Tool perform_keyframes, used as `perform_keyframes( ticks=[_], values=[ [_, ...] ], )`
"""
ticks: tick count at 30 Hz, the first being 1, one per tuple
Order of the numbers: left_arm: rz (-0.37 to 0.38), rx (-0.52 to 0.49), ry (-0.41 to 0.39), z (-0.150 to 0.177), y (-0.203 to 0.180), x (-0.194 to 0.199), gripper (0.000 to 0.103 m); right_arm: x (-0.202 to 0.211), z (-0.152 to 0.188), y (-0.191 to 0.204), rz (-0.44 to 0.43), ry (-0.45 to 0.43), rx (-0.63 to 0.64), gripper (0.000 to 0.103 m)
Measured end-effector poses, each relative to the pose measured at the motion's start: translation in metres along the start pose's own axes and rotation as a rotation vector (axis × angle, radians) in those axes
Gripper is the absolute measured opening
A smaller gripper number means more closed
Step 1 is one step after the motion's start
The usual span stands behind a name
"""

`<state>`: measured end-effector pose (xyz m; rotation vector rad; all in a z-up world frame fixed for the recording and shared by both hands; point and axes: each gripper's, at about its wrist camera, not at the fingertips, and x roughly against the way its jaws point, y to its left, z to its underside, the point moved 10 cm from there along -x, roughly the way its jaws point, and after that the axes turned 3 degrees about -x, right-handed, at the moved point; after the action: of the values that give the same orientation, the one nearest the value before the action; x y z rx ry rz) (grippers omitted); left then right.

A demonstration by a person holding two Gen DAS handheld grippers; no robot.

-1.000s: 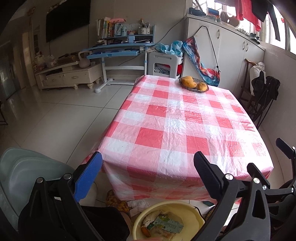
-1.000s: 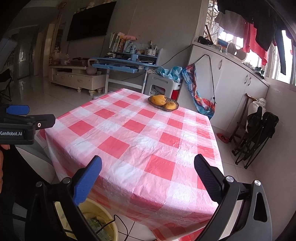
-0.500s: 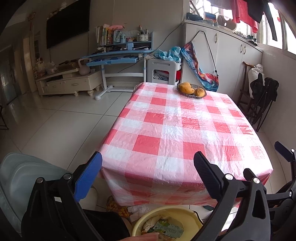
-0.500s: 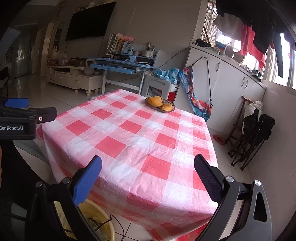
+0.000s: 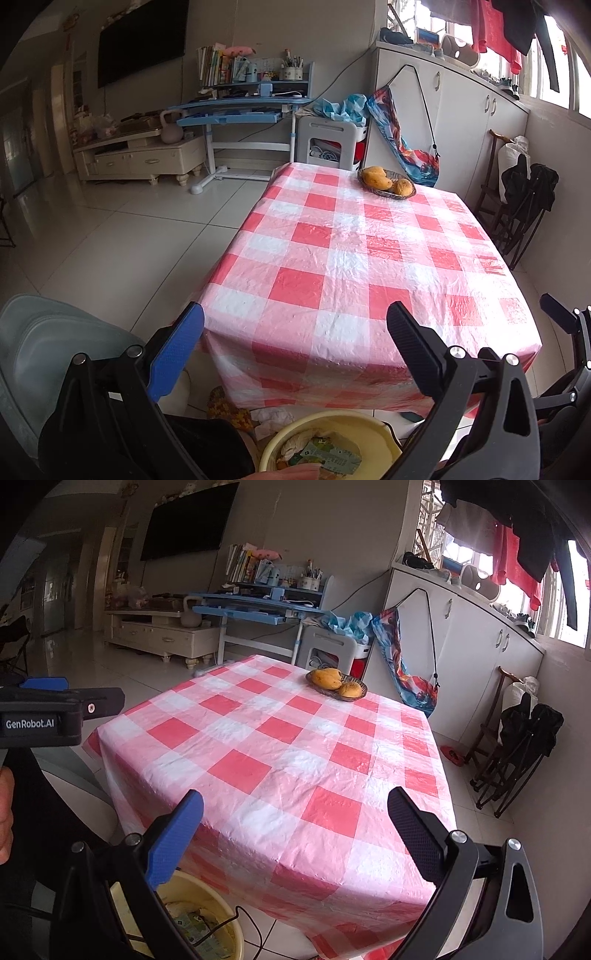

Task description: Collect trash

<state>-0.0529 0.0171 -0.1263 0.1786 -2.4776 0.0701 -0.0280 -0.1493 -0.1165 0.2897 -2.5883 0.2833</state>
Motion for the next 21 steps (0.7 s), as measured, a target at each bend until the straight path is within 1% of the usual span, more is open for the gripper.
perform_keyframes(
  ticks=[5,21],
  values=[
    [-0.004,-0.010,-0.003,0.0001,-0.0013,0.0003,0.096,0.0028,-0.0029,-0.0039,-0.007,-0.010,-0.030,0.095],
    [-0.002,-0.004,-0.003,0.0001,-0.0013,-0.0001,0.096,0.0005,-0.0032,-0.0008,-0.022,-0.011,-0.029,0.095]
  ],
)
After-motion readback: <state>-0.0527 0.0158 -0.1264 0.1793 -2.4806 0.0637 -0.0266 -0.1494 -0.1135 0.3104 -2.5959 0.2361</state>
